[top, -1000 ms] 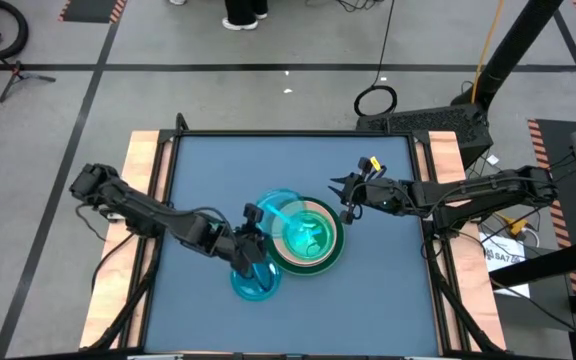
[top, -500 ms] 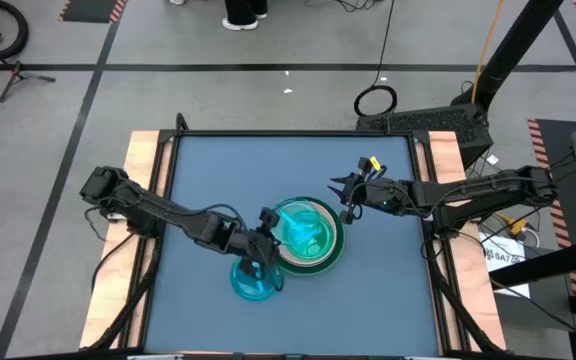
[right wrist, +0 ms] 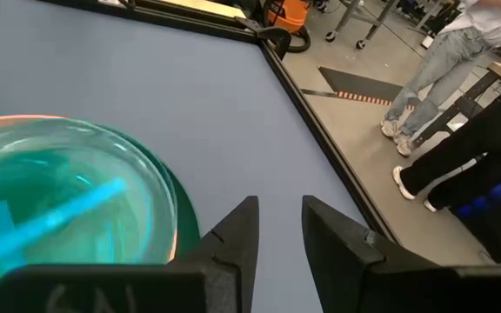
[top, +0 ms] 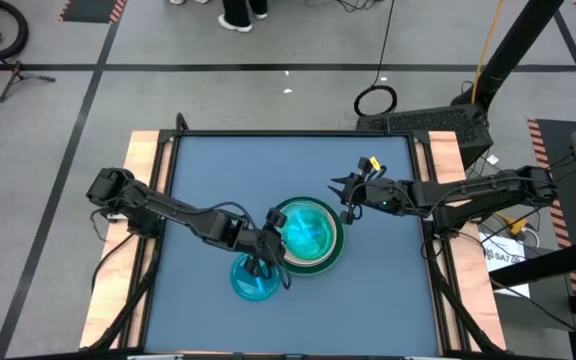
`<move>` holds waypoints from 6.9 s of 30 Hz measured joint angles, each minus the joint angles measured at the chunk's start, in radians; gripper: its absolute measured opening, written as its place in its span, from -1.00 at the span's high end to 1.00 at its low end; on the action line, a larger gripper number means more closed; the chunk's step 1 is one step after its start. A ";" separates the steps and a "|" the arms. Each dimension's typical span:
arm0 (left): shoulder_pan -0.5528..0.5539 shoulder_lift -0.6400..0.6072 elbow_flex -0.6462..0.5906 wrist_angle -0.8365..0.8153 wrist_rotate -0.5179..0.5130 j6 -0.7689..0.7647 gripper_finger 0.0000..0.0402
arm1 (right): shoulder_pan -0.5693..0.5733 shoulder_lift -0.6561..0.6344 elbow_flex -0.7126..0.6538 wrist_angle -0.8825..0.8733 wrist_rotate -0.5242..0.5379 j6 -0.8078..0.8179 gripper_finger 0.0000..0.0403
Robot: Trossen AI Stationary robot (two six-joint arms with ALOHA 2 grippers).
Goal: Stack plastic plates
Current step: Stack the top blue plate on top of the blue plate, then stack the blue plate on top of the blue plate
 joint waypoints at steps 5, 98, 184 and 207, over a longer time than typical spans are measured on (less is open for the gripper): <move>0.000 0.000 0.000 -0.025 0.000 -0.036 0.67 | 0.000 0.000 0.000 -0.006 0.000 0.000 0.57; -0.165 -0.186 -0.411 -0.053 -0.133 -1.283 0.24 | 0.000 0.000 0.000 -0.029 0.000 0.009 0.57; -0.213 -0.285 -0.674 0.223 -0.114 -1.349 0.83 | 0.000 0.000 0.000 -0.051 0.003 0.008 0.57; -0.213 -0.308 -0.572 0.087 -0.165 -1.307 0.71 | 0.000 0.000 0.000 -0.051 0.003 0.009 0.57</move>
